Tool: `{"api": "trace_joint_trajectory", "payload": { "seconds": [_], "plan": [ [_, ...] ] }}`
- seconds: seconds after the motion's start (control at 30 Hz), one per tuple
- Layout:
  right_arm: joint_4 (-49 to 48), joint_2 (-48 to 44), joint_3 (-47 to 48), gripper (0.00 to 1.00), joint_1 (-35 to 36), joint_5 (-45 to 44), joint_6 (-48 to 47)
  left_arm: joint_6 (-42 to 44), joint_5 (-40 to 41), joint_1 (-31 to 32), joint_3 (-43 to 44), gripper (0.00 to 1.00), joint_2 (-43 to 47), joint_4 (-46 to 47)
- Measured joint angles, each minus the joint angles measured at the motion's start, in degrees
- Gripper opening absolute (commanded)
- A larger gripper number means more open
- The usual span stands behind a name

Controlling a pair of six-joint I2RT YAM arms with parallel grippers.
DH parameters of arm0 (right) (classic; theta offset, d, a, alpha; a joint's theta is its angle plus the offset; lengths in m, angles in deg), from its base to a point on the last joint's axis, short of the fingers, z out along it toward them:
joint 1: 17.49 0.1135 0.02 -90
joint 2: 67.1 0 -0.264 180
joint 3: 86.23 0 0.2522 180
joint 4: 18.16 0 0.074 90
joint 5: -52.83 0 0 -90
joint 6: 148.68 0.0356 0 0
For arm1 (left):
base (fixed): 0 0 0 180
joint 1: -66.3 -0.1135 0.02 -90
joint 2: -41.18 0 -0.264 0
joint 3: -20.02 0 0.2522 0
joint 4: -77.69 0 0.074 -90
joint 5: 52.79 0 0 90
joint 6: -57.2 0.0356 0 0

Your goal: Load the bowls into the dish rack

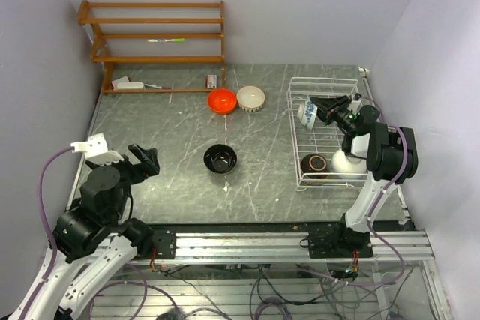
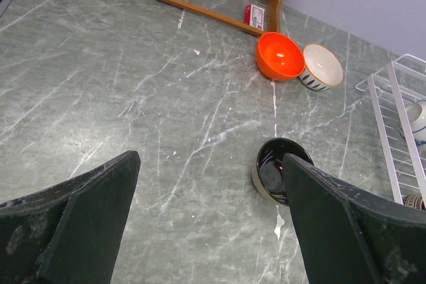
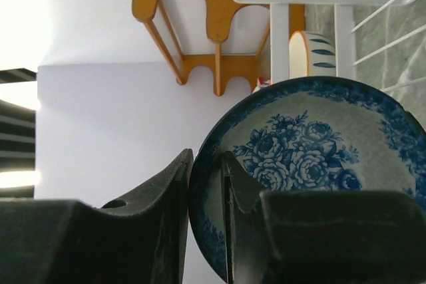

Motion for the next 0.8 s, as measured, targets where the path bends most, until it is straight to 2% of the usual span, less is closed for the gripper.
{"api": "trace_joint_trajectory", "payload": {
  "seconds": [0.2, 0.33, 0.53, 0.6, 0.63, 0.67, 0.8],
  "plan": [
    [10.6, -1.8, 2.2, 0.29, 0.0, -1.1, -6.0, 0.0, 0.1, 0.0, 0.0, 0.99, 0.7, 0.0],
    [12.4, -1.8, 2.6, 0.29, -0.2, -1.1, -7.5, 0.0, 0.1, 0.0, 0.0, 0.99, 0.8, 0.0],
    [9.2, -1.0, 2.5, 0.16, -1.0, -0.2, -6.1, 0.0, 0.1, 0.0, 0.0, 0.99, 0.8, -0.1],
    [7.7, -1.0, 2.6, 0.15, -1.3, 0.2, -4.9, 0.0, 0.1, 0.0, 0.0, 0.99, 0.8, -0.1],
    [7.1, -1.0, 2.6, 0.12, -1.3, 0.3, -4.5, 0.0, 0.1, 0.0, 0.0, 0.99, 0.8, -0.1],
    [6.6, -1.0, 2.6, 0.02, -1.3, 0.2, -4.1, 0.0, 0.1, 0.0, 0.0, 0.99, 0.8, -0.1],
    [7.1, -0.7, 3.9, 0.00, -1.2, -0.2, -3.4, 0.0, 0.3, 0.0, 0.0, 0.99, 0.8, -0.1]
  ]
}}
